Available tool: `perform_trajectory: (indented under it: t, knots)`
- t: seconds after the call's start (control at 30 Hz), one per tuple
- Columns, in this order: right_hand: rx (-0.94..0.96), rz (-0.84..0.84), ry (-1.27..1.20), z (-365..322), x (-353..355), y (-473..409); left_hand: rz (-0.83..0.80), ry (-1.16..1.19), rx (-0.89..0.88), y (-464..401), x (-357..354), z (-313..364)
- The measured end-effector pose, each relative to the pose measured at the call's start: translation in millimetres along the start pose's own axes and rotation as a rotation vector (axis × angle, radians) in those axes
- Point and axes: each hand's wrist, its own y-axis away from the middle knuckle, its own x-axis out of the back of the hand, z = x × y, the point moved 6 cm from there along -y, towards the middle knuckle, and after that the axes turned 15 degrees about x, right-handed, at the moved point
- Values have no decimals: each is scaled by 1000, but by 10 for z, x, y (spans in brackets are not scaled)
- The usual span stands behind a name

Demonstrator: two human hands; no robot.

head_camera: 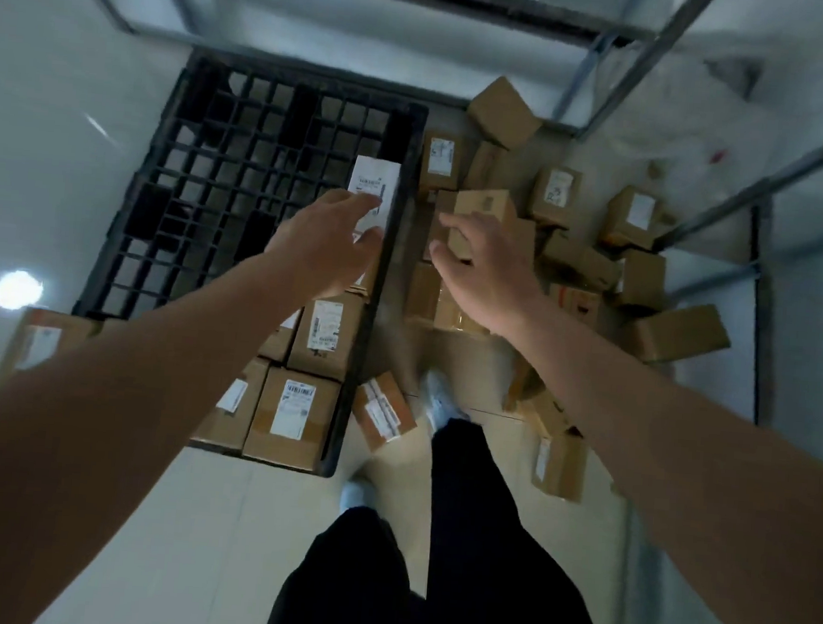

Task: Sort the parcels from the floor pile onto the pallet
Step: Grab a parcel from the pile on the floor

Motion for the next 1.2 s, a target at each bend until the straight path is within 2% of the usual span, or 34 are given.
perform_trajectory:
  t: [0.3,0.73,0.97,1.2]
  knots:
    - [81,-44,120,-550,967,1576,104,10,-143,1778,596,666]
    - [274,22,84,-291,1927,3420,225,-1,-113,3723,337,1501]
    - [320,-13,112,-423,2026,3964,269,1,-89,4392,248,1618]
    - [349,-33,107,-698,1819,4011,231,-23,-52,4625,182,1321]
